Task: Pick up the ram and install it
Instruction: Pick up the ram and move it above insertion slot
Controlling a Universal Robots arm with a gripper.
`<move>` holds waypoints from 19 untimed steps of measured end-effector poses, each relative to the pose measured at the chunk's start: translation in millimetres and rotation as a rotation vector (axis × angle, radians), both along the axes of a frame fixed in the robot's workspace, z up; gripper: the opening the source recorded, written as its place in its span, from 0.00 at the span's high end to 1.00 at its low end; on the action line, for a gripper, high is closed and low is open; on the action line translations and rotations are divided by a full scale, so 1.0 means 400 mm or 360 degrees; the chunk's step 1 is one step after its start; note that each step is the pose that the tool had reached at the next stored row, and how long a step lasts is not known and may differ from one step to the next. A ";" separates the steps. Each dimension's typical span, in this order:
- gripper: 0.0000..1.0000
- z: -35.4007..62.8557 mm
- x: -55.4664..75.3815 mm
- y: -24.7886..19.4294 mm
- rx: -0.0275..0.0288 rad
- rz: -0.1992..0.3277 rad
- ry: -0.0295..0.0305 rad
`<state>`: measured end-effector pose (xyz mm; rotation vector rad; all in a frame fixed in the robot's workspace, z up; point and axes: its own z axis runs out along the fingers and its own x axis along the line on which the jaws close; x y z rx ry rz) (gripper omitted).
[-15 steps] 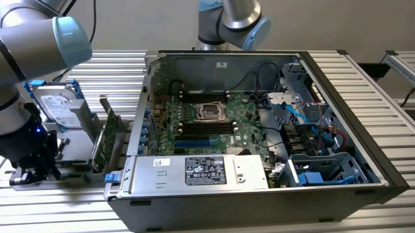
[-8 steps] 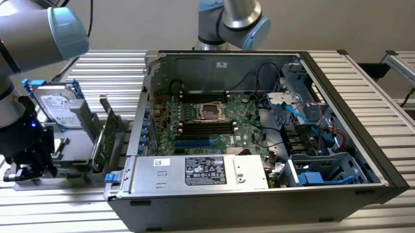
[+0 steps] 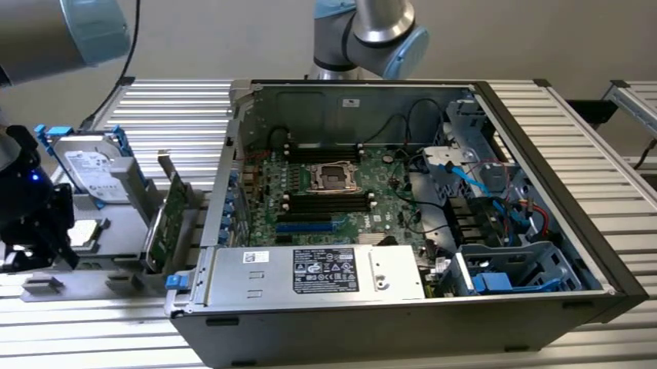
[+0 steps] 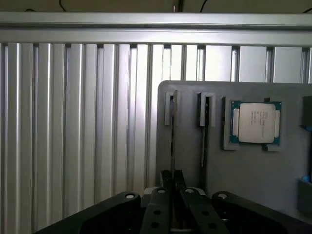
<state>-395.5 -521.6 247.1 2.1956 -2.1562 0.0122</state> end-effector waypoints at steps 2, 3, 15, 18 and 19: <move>0.86 0.022 0.002 0.000 -0.00001 0.0000 0.00035; 0.86 0.035 0.003 0.000 0.00000 0.0000 0.00055; 0.86 0.156 0.063 0.004 -0.00008 0.0000 0.00432; 0.86 0.181 0.088 0.004 -0.00007 0.0000 0.00545; 0.86 0.188 0.097 0.004 -0.00008 0.0000 0.00567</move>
